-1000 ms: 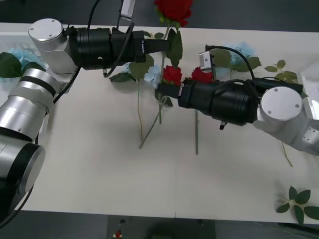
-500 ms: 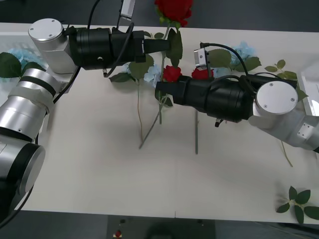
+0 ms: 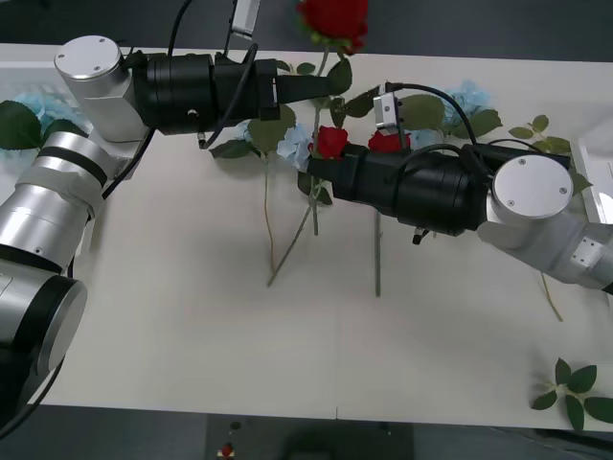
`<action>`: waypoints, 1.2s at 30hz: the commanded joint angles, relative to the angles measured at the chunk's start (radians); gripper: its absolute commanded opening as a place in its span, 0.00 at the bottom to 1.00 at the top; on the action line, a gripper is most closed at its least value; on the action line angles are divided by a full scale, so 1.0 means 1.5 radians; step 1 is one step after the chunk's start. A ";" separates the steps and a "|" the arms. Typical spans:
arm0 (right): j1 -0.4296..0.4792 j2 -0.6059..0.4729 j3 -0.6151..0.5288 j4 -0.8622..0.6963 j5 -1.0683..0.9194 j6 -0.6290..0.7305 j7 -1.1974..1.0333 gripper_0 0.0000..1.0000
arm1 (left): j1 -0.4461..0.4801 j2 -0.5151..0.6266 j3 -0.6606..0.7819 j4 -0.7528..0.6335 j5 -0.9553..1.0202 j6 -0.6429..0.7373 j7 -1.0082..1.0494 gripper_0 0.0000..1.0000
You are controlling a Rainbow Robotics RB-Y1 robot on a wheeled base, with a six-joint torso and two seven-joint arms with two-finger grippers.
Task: Put the red flowers into the right box and the blue flowers into the left box
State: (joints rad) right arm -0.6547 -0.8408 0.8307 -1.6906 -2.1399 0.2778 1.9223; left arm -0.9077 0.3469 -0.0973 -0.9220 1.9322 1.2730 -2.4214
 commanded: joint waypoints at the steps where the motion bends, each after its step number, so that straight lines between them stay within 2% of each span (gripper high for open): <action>1: -0.013 -0.005 -0.012 -0.007 -0.005 -0.004 0.022 0.00 | 0.009 0.000 0.012 -0.026 0.012 0.000 -0.044 1.00; 6: -0.016 -0.023 -0.013 -0.009 -0.014 -0.003 0.022 0.00 | 0.009 0.000 0.012 -0.026 0.016 0.000 -0.044 1.00; 9: -0.023 -0.087 -0.015 -0.019 -0.033 0.021 0.019 0.00 | 0.010 0.000 0.012 -0.026 0.018 0.001 -0.043 1.00; 12: -0.030 -0.190 -0.028 -0.020 -0.098 0.108 0.019 0.00 | 0.010 0.000 0.013 -0.026 0.022 0.001 -0.044 1.00; 14: -0.031 -0.232 -0.043 -0.016 -0.123 0.149 0.019 0.00 | 0.010 0.001 0.013 -0.026 0.024 0.001 -0.044 1.00; 17: -0.030 -0.315 -0.093 0.028 -0.153 0.277 0.019 0.00 | 0.011 0.011 0.013 -0.026 0.047 0.001 -0.044 1.00; 22: -0.030 -0.383 -0.158 0.141 -0.150 0.446 0.019 0.00 | 0.011 0.050 0.013 -0.026 0.073 0.006 -0.043 1.00; 30: -0.038 -0.454 -0.204 0.330 -0.010 0.592 0.015 0.00 | 0.025 0.172 0.008 -0.025 0.067 0.013 -0.033 1.00; 36: -0.038 -0.475 -0.203 0.446 0.142 0.620 0.017 0.00 | 0.045 0.279 -0.049 -0.025 0.058 -0.006 -0.017 1.00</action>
State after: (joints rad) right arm -0.6761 -1.5178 0.5342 -1.0807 -1.9916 1.2044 1.9223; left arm -0.8484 0.6781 -0.1142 -0.9277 2.0153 1.2862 -2.4214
